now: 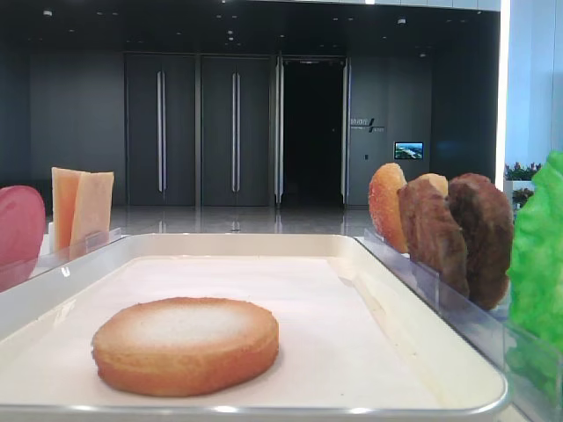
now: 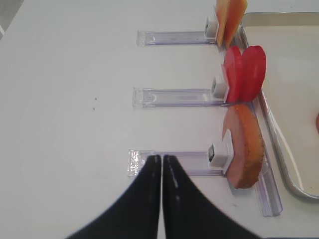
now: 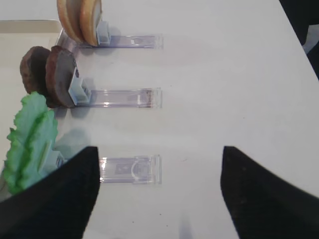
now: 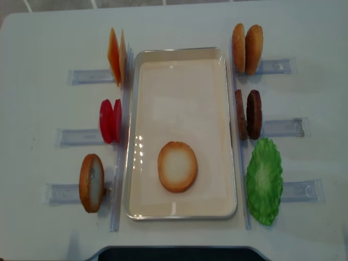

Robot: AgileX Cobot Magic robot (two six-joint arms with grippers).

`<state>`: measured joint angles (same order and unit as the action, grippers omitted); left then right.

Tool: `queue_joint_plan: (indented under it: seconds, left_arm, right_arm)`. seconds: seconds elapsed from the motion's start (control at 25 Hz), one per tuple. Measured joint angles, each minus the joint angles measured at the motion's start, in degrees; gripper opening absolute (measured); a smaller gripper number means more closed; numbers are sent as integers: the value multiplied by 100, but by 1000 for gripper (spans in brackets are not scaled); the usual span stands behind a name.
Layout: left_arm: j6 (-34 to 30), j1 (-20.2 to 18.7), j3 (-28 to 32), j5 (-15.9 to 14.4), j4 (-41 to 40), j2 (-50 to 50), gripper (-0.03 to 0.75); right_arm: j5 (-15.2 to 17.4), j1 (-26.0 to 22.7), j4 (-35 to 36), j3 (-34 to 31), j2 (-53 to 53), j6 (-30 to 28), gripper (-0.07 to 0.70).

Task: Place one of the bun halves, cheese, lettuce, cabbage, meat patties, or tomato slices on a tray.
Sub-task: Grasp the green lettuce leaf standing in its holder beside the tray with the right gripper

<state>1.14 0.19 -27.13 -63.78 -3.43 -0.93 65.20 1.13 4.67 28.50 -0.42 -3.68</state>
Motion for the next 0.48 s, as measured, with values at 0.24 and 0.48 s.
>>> queue_joint_plan:
  seconds: [0.24, 0.48]
  left_arm:
    - [0, 0, 0, 0, 0, 0, 0]
    - [0, 0, 0, 0, 0, 0, -7]
  right_arm:
    - [0, 0, 0, 0, 0, 0, 512]
    - [0, 0, 0, 0, 0, 0, 512]
